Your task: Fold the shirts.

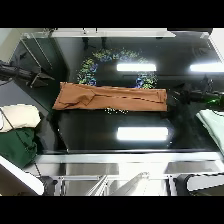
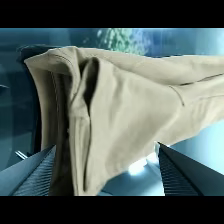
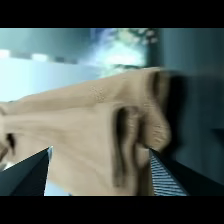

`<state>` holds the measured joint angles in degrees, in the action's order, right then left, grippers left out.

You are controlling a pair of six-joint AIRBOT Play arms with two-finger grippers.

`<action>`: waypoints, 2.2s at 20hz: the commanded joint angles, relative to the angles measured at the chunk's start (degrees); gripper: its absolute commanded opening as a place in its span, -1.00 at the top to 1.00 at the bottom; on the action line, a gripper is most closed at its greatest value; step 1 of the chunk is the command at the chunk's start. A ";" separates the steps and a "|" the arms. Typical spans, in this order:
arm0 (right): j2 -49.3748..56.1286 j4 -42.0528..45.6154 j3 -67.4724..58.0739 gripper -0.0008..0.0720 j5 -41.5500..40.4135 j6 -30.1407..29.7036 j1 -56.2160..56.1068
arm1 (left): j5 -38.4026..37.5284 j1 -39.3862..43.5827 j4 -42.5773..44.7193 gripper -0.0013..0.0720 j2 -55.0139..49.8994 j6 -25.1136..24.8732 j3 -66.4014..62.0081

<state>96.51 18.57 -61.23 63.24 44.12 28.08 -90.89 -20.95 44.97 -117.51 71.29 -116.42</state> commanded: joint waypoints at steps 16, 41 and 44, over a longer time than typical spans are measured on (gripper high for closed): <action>7.41 1.51 -19.45 0.91 11.96 15.50 -14.05 | 7.50 27.21 -4.66 0.92 1.66 1.31 1.05; 13.20 -5.86 -40.83 0.91 -27.71 16.33 -62.75 | 2.95 -2.45 -7.63 0.92 25.53 12.31 1.51; 27.74 -8.74 -58.34 -0.50 -29.49 15.58 -71.25 | 8.66 -8.55 -7.63 0.91 31.28 9.57 6.36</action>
<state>113.19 12.29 -106.56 39.70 61.04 -35.22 -87.85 -22.70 37.43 -92.36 83.02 -113.73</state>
